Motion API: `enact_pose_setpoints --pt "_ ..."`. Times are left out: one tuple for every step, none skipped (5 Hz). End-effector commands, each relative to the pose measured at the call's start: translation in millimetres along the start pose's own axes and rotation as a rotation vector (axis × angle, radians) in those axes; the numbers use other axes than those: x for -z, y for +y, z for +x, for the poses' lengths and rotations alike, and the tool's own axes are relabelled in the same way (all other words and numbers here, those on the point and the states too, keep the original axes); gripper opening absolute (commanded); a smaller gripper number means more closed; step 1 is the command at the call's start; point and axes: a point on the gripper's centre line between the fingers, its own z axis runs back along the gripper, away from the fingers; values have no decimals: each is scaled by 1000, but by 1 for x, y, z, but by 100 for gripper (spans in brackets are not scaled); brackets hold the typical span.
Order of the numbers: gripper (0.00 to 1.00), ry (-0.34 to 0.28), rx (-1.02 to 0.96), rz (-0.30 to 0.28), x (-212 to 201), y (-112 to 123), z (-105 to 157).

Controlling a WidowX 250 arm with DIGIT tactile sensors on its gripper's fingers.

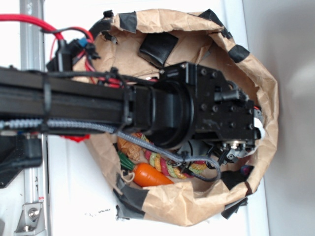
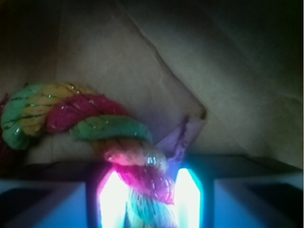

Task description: Grab the multicolored rope.

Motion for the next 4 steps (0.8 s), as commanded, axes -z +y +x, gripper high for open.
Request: enact_pose_setpoints --pt "0 -24 -344 218 -81 17 -24" --pt "0 -25 -608 82 -130 22 -43" --pt "0 -43 -678 16 -179 17 -43" --pt "0 -43 -609 41 -201 -1 -37"
